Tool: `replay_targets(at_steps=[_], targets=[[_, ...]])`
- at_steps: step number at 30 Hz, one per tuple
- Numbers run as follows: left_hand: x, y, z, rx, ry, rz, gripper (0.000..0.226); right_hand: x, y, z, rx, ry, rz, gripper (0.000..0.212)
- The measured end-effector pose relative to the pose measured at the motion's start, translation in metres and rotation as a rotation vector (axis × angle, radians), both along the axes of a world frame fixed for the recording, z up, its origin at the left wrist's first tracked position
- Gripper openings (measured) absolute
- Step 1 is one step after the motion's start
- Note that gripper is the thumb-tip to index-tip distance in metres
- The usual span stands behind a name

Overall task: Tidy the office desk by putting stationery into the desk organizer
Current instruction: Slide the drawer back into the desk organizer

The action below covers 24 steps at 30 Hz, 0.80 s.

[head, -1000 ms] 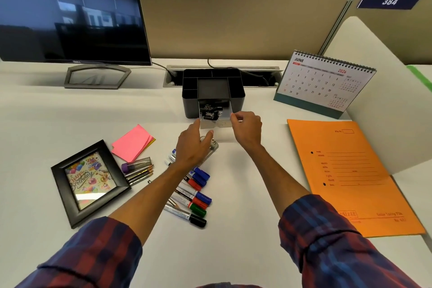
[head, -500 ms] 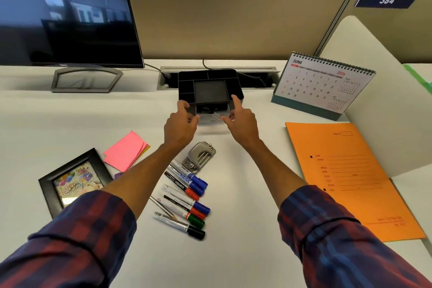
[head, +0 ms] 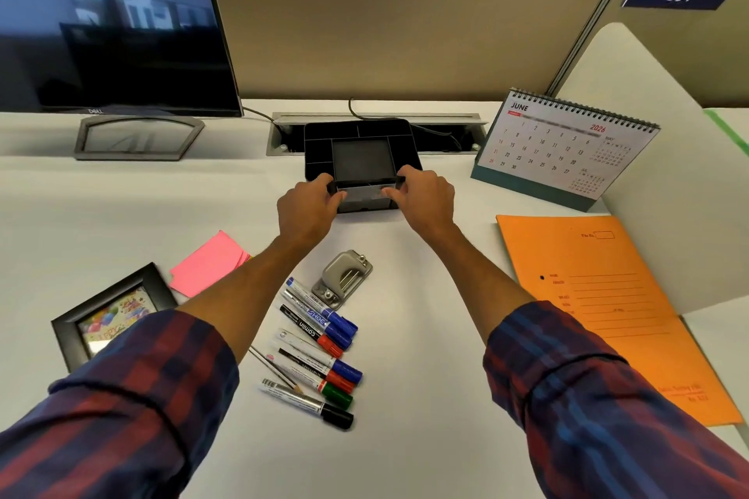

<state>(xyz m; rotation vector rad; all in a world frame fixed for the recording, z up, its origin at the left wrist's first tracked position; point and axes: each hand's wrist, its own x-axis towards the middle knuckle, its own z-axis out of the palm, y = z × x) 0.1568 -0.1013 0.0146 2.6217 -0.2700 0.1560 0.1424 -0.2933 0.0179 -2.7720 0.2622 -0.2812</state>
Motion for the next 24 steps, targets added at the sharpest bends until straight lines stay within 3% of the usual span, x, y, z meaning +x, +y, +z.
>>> replay_targets(at_steps=[18, 24], targets=[[0.02, 0.004, 0.005, 0.058, 0.001, -0.024, 0.038, 0.005, 0.006, -0.006, 0.005, -0.036, -0.01, 0.035], [0.012, 0.012, -0.001, 0.086, 0.061, -0.089, 0.044, 0.0, 0.01, 0.002, 0.031, -0.02, -0.015, 0.059]])
